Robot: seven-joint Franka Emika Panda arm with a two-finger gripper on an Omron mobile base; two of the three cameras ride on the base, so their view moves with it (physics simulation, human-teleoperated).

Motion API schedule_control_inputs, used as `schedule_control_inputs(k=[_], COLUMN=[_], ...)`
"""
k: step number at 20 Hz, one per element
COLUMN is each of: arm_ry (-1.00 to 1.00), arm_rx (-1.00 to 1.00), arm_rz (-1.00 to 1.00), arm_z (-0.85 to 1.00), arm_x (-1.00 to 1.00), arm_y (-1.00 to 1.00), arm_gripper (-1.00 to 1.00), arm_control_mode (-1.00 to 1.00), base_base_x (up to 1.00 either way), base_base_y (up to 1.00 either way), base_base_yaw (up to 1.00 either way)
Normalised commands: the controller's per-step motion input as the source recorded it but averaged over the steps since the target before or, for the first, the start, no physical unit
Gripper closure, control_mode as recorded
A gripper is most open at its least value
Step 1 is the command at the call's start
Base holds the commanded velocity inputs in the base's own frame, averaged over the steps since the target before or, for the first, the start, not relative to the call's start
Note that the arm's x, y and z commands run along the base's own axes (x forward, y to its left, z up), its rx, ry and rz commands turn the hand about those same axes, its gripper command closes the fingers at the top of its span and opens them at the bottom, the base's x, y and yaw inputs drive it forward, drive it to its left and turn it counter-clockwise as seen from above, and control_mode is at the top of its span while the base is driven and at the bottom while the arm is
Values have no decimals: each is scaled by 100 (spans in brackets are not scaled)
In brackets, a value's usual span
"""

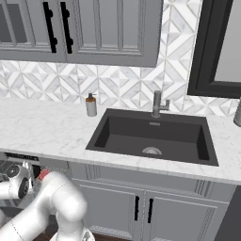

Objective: Pick up the cup and bowl from the counter, place them in the dishwasher, and close the dishwasher door.

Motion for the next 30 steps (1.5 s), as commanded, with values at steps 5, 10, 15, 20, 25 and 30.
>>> schedule_control_inputs(k=[5,10,15,20,25,30], arm_ry=[-3,-19,-36,-35,-17,23], arm_rx=[-2,0,0,0,0,-2], arm_rz=[0,-1,-14,-12,-8,-3], arm_z=[-30,-5,35,51,65,95], arm_x=[0,0,0,-13,-62,-94], arm_y=[40,11,8,14,1,-6], arm_gripper=[-100,-100,-100,-100,-100,-100], arm_control_mode=[-100,-100,-100,-100,-100,-100], base_base_x=[0,0,0,0,0,0], base_base_y=[0,0,0,0,0,0], base_base_yaw=[0,0,0,0,0,0])
